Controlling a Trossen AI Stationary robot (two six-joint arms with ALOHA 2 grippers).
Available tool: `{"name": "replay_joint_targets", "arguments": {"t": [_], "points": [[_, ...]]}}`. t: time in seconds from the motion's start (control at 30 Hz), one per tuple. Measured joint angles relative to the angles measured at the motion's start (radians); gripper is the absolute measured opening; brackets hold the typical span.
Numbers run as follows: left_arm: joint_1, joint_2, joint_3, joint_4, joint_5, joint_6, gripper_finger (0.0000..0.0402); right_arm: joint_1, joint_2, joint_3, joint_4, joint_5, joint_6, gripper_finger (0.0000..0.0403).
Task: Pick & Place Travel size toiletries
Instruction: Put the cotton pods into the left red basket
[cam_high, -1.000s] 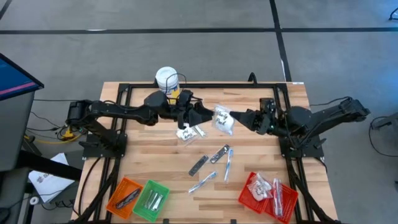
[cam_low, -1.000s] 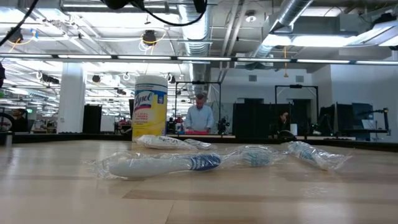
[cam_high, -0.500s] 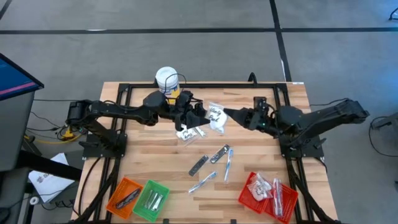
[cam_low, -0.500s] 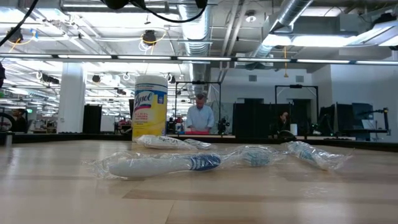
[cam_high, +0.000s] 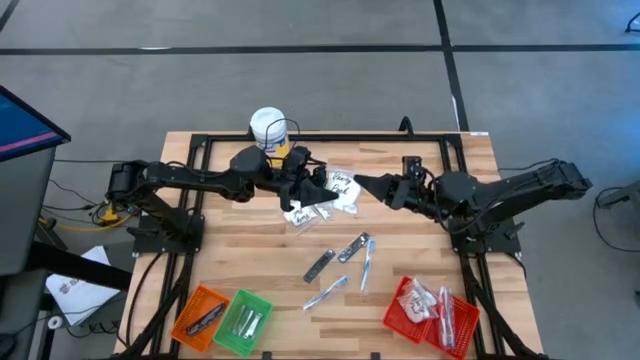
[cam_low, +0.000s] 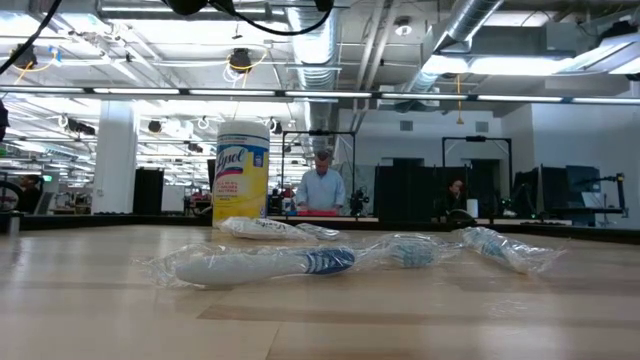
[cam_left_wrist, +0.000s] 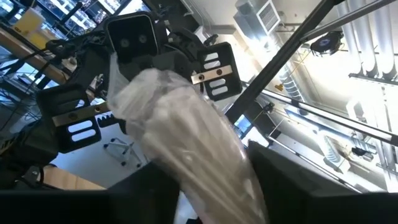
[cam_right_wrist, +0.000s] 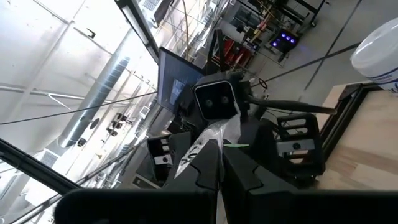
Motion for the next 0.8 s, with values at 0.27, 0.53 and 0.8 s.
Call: {"name": "replay_joint_targets", "arguments": {"t": [0.27,0.53,0.8], "points": [[0.005,0.001,0.000,-0.017,0.025,0.004,0.0028,-0.001,-0.001,0.000,0.003,-0.038,-0.003,0.0000],[0.001,-0.001,0.000,-0.032,0.163,-0.020,0.0041,0.000,-0.067,-0.001,-0.018,-0.140,0.061,0.0050],[-0.012,-0.001,0.000,-0.067,0.375,-0.041,0.0023,0.014,-0.169,0.000,-0.268,-0.219,0.249,0.0190]]}}
